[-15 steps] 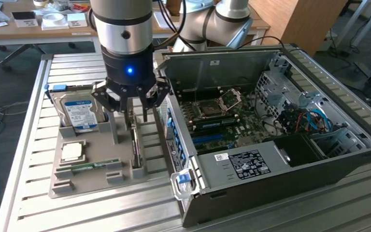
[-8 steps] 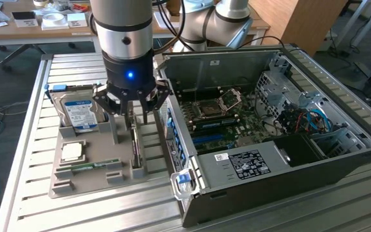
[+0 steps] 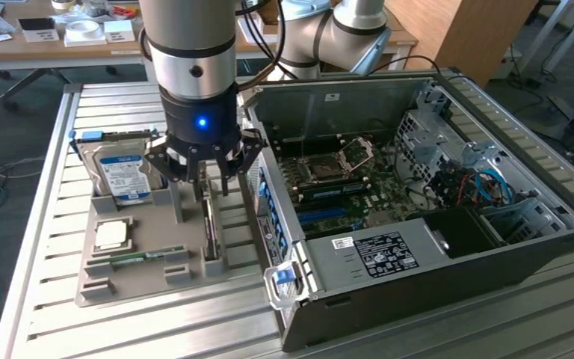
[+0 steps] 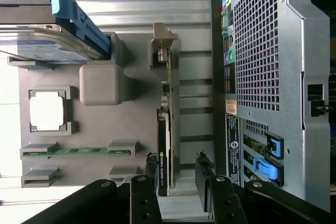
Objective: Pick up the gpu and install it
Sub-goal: 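Pick up the gpu and move the gpu toward the slot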
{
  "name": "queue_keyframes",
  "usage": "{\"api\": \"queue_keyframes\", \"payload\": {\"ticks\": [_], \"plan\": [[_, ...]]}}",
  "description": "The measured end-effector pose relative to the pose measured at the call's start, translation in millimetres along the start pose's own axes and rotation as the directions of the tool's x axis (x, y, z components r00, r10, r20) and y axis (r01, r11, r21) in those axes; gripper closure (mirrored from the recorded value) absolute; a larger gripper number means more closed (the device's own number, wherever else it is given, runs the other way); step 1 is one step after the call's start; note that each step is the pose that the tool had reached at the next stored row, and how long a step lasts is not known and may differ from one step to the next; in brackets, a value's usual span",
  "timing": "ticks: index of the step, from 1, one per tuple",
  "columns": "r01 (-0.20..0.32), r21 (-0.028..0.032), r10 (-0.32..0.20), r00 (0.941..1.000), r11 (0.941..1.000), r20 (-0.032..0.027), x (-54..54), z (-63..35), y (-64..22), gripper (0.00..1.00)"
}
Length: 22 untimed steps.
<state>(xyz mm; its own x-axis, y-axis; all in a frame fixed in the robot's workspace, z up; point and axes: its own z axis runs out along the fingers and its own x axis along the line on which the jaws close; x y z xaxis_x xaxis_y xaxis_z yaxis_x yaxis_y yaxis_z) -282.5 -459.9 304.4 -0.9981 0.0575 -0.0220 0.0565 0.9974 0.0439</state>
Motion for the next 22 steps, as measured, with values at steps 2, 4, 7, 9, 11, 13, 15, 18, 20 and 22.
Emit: {"api": "queue_keyframes", "payload": {"ticks": [2, 4, 7, 9, 11, 13, 15, 18, 20, 22], "plan": [[0.0, 0.0, 0.0, 1.0, 1.0, 0.0, 0.1, 0.1, 0.0, 0.57], [0.0, -0.0004, 0.0, 1.0, 1.0, 0.0005, 1.0, 0.8, 0.0, 0.57], [0.0, 0.0, 0.0, 1.0, 1.0, 0.0001, 1.0, 0.6, -0.1, 0.57], [0.0, 0.0, 0.0, 1.0, 1.0, 0.0001, 1.0, 0.6, -0.1, 0.57], [0.0, 0.0, 0.0, 1.0, 1.0, 0.0001, 1.0, 0.6, -0.1, 0.56], [0.0, 0.0, 0.0, 1.0, 1.0, 0.0001, 1.0, 0.6, -0.1, 0.5], [0.0, 0.0, 0.0, 1.0, 1.0, 0.0001, 1.0, 0.6, -0.1, 0.5], [0.0, 0.0, 0.0, 1.0, 1.0, 0.0001, 1.1, 2.9, -0.2, 0.5], [0.0, 0.0, 0.0, 1.0, 1.0, 0.0001, 1.1, 6.6, -0.3, 0.5], [0.0, 0.0, 0.0, 1.0, 1.0, 0.0001, 1.3, 10.2, -0.5, 0.5]]}}
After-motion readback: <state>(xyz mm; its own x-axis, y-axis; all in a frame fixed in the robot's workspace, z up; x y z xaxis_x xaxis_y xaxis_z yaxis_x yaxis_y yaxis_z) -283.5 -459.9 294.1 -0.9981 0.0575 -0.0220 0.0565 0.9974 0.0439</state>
